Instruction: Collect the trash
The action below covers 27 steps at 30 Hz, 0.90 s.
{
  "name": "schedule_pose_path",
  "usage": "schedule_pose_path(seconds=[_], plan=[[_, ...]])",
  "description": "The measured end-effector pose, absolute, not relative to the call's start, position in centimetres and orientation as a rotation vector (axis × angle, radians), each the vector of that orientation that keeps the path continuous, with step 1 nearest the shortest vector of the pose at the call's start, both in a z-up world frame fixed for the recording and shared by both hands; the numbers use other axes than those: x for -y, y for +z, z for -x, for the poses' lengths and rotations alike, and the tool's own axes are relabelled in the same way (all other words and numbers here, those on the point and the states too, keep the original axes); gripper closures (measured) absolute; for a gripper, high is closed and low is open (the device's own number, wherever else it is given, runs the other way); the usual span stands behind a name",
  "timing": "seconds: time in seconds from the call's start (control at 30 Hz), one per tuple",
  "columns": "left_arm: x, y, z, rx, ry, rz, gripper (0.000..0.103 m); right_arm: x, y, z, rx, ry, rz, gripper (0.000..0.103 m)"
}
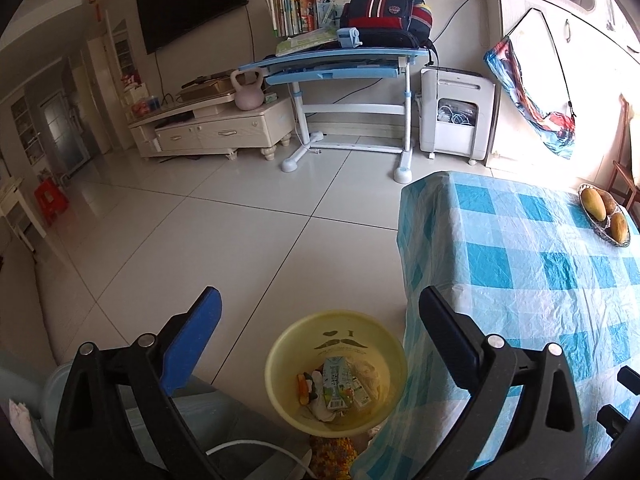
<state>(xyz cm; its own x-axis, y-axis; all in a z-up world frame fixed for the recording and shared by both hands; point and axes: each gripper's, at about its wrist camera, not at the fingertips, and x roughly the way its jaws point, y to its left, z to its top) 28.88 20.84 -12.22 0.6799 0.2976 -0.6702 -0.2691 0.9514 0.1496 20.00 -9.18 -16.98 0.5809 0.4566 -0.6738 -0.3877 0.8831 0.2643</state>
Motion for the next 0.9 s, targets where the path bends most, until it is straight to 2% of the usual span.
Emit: schedule_pose_path(seconds=[0.43, 0.63, 0.9], plan=[[-19.3, -11.2, -28.3, -0.751, 0.240, -0.013, 0.007, 9.3, -15.8, -18.2, -0.753, 0.468, -0.064, 0.036], [-15.0, -10.0, -24.5, -0.716, 0.168, -0.008, 0.007, 11.5, -12.1, -14.6, -0.634, 0.377, -0.041, 0.023], [-6.9, -10.1, -15.4, -0.686, 0.020, -0.022, 0.007, 17.0, -8.1, -8.5, -0.524, 0.202, -0.072, 0.012]])
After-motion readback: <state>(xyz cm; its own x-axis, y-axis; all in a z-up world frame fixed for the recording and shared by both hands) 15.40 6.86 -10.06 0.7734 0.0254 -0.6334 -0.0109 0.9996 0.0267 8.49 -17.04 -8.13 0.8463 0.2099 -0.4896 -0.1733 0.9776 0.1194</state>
